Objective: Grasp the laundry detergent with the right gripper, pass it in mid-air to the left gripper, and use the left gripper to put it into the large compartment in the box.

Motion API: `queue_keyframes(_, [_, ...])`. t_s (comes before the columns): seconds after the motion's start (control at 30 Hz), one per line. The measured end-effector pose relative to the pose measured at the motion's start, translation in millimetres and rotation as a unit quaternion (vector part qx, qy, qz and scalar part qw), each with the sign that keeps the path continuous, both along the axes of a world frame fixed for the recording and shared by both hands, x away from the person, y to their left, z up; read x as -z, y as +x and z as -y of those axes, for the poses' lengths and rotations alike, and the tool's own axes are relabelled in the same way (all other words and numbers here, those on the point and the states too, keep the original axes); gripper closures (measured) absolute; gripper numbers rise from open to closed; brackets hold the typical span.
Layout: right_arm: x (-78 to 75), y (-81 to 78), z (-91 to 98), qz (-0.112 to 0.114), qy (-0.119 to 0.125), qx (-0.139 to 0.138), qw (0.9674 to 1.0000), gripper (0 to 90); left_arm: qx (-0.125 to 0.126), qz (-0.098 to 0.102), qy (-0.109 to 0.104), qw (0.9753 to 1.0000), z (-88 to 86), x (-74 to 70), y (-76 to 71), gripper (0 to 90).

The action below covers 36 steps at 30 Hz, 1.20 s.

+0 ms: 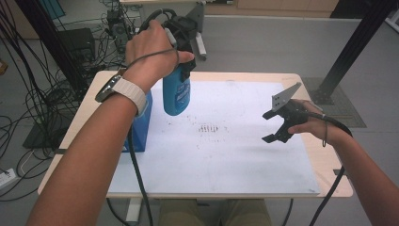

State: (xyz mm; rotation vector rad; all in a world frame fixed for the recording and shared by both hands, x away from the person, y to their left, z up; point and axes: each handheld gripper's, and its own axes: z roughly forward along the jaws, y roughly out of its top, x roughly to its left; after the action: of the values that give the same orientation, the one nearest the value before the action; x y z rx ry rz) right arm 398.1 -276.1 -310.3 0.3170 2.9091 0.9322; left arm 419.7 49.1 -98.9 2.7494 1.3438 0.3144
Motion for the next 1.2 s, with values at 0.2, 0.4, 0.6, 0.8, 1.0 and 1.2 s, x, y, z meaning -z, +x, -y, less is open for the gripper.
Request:
queue_keyframes(0.2, [-0.6, 0.9, 0.4, 0.0, -0.001, -0.001, 1.0, 8.7, -0.038, 0.006, -0.007, 0.9992, -10.4, -5.5, 0.9, 37.1])
queue_keyframes(0.4, [-1.0, 1.3, 1.5, 0.0, -0.003, -0.001, 1.0, 8.8, -0.058, 0.007, -0.01, 0.9982, -18.4, -11.5, 1.3, 37.1])
queue_keyframes(0.6, [-1.5, 1.8, 3.2, 0.002, -0.006, 0.0, 1.0, 8.8, -0.083, 0.009, -0.006, 0.9965, -25.8, -17.1, 2.4, 37.1])
queue_keyframes(0.8, [-1.7, 2.6, 4.1, 0.002, -0.006, 0.001, 1.0, 8.8, -0.1, 0.017, -0.005, 0.9948, -31.7, -20.6, 1.5, 37.1])
queue_keyframes(1.0, [-1.4, 2.8, 4.1, 0.003, -0.006, -0.001, 1.0, 8.8, -0.119, 0.019, -0.009, 0.9927, -38.8, -23.3, 1.8, 37.1])
queue_keyframes(1.2, [-1.2, 3.1, 4.5, 0.002, -0.006, 0.0, 1.0, 8.8, -0.141, 0.024, -0.011, 0.9896, -50.5, -27.2, 3.5, 37.2])
